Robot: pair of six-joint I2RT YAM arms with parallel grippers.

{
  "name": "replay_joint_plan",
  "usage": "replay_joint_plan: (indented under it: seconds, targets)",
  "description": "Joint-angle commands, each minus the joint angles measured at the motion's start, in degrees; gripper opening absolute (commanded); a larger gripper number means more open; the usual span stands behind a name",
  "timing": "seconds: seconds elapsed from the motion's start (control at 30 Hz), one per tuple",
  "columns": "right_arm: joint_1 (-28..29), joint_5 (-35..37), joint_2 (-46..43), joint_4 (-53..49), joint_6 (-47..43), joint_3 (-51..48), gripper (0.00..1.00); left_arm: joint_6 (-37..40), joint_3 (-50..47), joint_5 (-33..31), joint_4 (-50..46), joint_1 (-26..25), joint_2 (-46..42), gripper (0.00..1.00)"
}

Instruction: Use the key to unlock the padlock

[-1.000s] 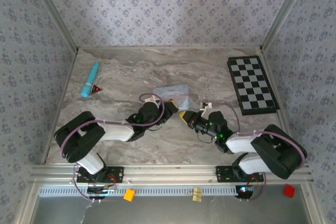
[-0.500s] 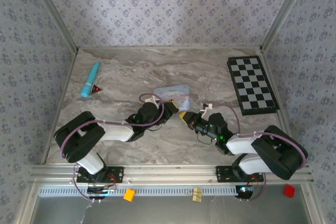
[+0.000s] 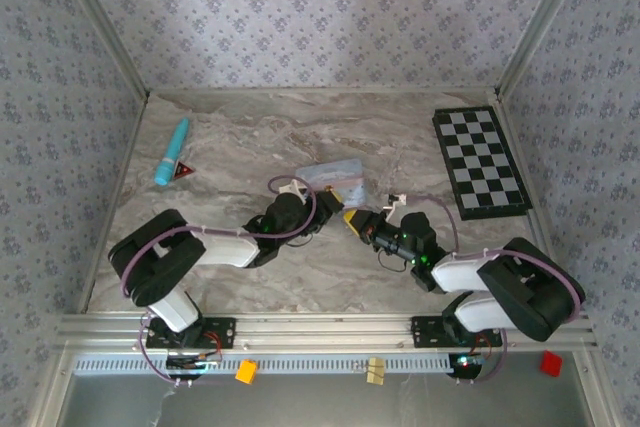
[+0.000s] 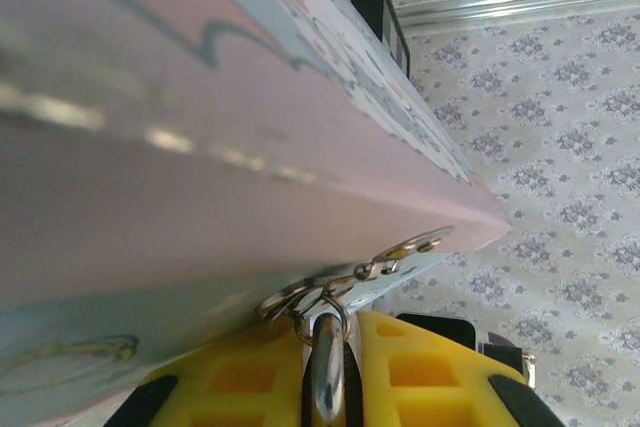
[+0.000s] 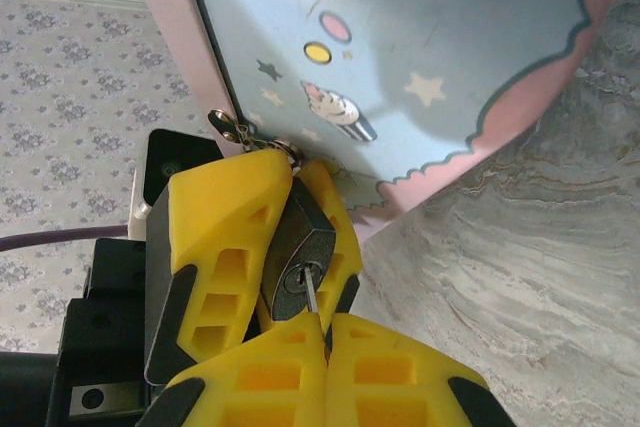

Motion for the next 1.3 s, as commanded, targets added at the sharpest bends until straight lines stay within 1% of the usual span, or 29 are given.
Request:
replay_joint_plan:
  seconds: [0.0, 0.07, 0.17, 0.33, 0.5, 0.63, 0.77, 0.93, 1.27]
  targets:
    - [0.36, 0.26, 0.79, 5.55, -0.07, 5.85, 0.0, -1.37, 3.86, 17.03, 8.27, -7.96, 0.23, 0.0]
    - [0.32, 0.33, 0.77, 5.42, -0.21, 6.38, 0.0, -0.92, 3.86, 16.79, 7.27, -8.02, -0.03, 0.0]
    - [0.36, 0.41, 0.64, 5.35, -0.14, 6.69, 0.0, 0.72, 3.73, 15.58, 3.28, -8.02, -1.41, 0.0]
    - [-0.02, 0.8, -0.11, 4.5, -0.45, 4.76, 0.0, 0.43, 1.95, 14.89, 3.58, -6.62, -2.25, 0.0]
    - [-0.46, 1.26, -2.46, 0.92, -1.11, 2.24, 0.0, 0.59, -1.34, 13.56, 2.83, -4.02, -4.53, 0.0]
    - [1.2, 2.42, -3.59, -0.7, -1.41, 0.99, 0.0, 1.53, -2.59, 12.71, 1.47, -2.27, -5.96, 0.0]
    - [3.03, 3.76, -4.08, -0.94, -1.48, -0.87, 0.0, 2.01, -3.17, 13.33, 1.45, -0.63, -6.48, 0.0]
    - [4.32, 4.99, -5.02, -1.84, -1.45, -1.86, 0.0, 2.45, -3.77, 13.19, 1.27, 0.31, -6.57, 0.0]
    - [8.78, 9.16, -4.13, 0.13, 0.19, -2.75, 0.0, 1.22, -4.75, 11.15, 6.61, 0.46, -2.9, 0.0]
